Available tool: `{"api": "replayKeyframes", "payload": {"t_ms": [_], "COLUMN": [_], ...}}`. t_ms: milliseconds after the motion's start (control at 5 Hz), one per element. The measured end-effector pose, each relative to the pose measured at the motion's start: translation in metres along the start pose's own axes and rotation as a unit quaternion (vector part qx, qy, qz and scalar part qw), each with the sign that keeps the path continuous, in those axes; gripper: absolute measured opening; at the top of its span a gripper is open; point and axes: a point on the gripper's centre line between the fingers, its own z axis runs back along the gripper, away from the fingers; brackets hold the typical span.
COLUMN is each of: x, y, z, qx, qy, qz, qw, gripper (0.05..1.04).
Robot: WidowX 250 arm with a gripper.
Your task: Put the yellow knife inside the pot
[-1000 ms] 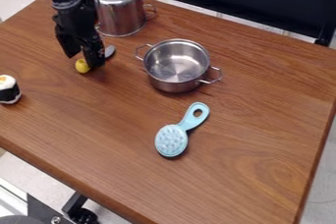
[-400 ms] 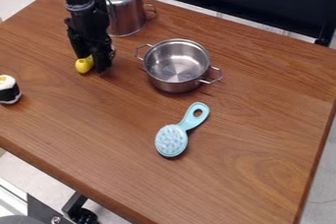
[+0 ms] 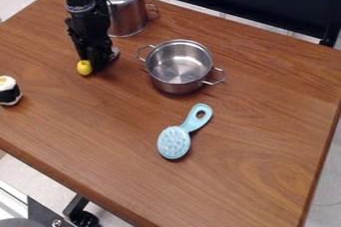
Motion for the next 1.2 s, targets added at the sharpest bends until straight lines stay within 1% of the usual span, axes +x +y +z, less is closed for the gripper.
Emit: {"api": "replayKeyframes", "payload": {"t_ms": [200, 400, 600, 800, 1000, 1200], "x": [0.001, -0.001, 0.005, 0.013, 0.028, 0.042], "y": [-0.003, -0.008, -0.006, -0.011, -0.022, -0.045], "z": [0.0, 0.003, 0.03, 0.05, 0.071, 0.076], "qx": [0.021, -0.001, -0.016, -0.048, -0.08, -0.093], "qy": [0.009, 0.024, 0.014, 0.003, 0.005, 0.011], "qz": [0.005, 0.029, 0.059, 0.066, 0.07, 0.068], "qw": [0.9997, 0.9993, 0.9981, 0.9967, 0.9943, 0.9933], "gripper": [0.299, 0.299, 0.299, 0.299, 0.299, 0.299]}}
